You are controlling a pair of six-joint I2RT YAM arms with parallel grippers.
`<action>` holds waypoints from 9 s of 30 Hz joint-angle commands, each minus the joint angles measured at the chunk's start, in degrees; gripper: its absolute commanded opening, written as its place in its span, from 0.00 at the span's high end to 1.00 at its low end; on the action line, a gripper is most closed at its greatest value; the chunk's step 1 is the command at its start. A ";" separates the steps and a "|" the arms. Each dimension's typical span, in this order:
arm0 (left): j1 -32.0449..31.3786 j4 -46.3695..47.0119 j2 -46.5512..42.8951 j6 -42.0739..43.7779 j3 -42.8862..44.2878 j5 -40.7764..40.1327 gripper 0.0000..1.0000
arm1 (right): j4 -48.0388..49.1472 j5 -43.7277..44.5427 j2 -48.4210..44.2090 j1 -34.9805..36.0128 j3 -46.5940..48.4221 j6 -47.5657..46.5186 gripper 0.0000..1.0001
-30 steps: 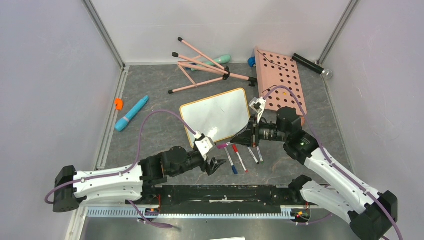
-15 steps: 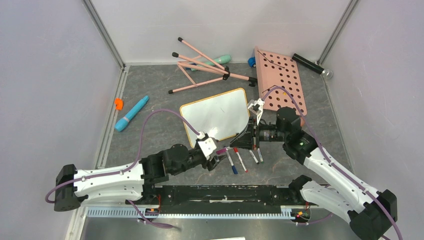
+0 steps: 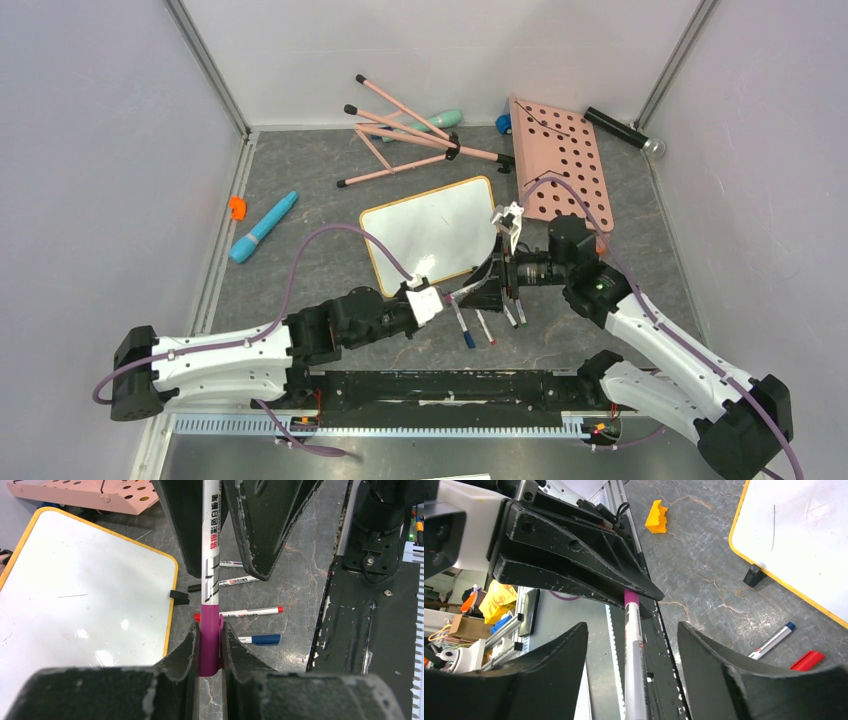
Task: Write a sentence on the whiteboard
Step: Open the whiteboard marker at the center of the board, then place the pen cap at the center of the board, then write a sentence on the whiteboard.
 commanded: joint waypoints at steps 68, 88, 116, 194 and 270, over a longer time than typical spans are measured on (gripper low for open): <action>7.17 -29.46 -15.34 -51.54 -3.52 -47.20 0.98 | -16.48 23.43 -10.92 -10.20 3.47 -11.48 1.00; 52.80 -15.43 3.53 -59.28 -12.76 3.18 0.97 | -11.66 35.24 -16.77 -10.18 -4.61 -7.80 1.00; 53.01 -25.35 -6.44 -57.22 -8.10 -1.56 0.00 | -10.71 39.01 -18.75 -10.20 -8.21 -6.29 1.00; 65.83 23.90 -0.37 -44.17 -9.93 36.76 0.00 | -15.17 37.35 -10.54 -10.20 8.32 -11.32 1.00; 66.27 83.45 62.58 -71.71 6.65 76.93 0.16 | -10.80 35.76 -6.76 -10.22 8.06 -10.70 1.00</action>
